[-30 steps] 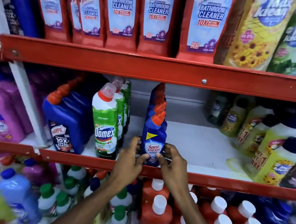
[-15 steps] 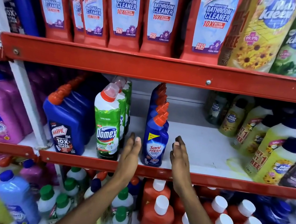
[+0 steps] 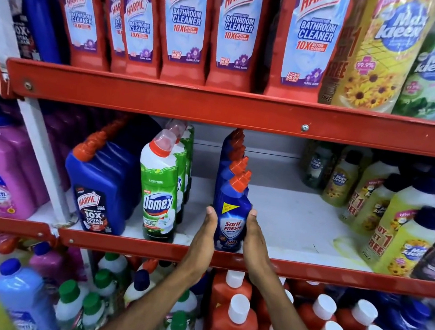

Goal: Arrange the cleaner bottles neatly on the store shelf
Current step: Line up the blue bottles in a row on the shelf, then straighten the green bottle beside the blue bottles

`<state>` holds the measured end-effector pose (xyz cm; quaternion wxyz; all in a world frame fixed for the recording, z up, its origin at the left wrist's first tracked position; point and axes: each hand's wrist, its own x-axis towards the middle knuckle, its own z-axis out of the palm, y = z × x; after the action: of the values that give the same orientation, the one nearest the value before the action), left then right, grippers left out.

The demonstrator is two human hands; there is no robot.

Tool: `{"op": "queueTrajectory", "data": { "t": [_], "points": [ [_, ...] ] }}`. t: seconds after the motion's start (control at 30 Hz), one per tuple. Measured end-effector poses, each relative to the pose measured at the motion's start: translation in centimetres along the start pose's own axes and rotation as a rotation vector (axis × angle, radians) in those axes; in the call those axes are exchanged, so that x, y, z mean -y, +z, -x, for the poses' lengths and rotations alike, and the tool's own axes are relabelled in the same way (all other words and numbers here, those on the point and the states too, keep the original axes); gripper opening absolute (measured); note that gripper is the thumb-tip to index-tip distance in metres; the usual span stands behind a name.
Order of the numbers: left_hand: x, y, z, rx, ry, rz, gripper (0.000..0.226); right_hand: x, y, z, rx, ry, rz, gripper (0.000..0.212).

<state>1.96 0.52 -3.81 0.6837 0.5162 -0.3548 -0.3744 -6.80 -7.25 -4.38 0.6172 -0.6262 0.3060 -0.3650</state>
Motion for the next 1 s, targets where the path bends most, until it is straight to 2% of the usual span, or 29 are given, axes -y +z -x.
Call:
{"op": "queueTrajectory", "data": {
  "t": [0.33, 0.4, 0.47, 0.53, 0.6, 0.7, 0.77, 0.9, 1.0],
  "points": [
    [-0.3, 0.2, 0.3, 0.011, -0.002, 0.004, 0.053, 0.6, 0.3, 0.5, -0.015, 0.021, -0.033, 0.072],
    [-0.6, 0.1, 0.6, 0.011, -0.021, 0.008, 0.054, 0.9, 0.3, 0.9, -0.036, 0.015, -0.033, 0.077],
    [-0.8, -0.3, 0.9, 0.001, -0.015, -0.03, 0.062, 1.0, 0.3, 1.6, -0.101, -0.034, -0.001, 0.077],
    [-1.0, -0.9, 1.5, -0.052, 0.02, -0.162, 0.075, 1.0, 0.3, 2.6, -0.243, -0.158, 0.02, 0.06],
    [-1.3, -1.8, 2.4, -0.114, 0.064, -0.296, 0.08, 1.3, 0.4, 3.5, -0.39, -0.313, 0.02, 0.049],
    [-1.6, -3.9, 3.8, -0.147, 0.165, -0.351, 0.065, 1.7, 1.1, 4.6, -0.577, -0.522, 0.02, 0.035],
    [-2.2, -5.4, 4.8, -0.186, 0.237, -0.395, 0.052, 2.1, 2.3, 4.9, -0.616, -0.633, 0.019, 0.027],
    [-3.4, -8.5, 6.6, -0.392, 0.436, -0.447, 0.024, 2.2, 6.3, 5.4, -0.48, -0.679, 0.088, 0.031],
    [-3.8, -11.2, 7.2, -0.501, 0.552, -0.464, 0.021, 1.2, 9.5, 5.1, -0.379, -0.576, 0.111, 0.025]
  ]
}}
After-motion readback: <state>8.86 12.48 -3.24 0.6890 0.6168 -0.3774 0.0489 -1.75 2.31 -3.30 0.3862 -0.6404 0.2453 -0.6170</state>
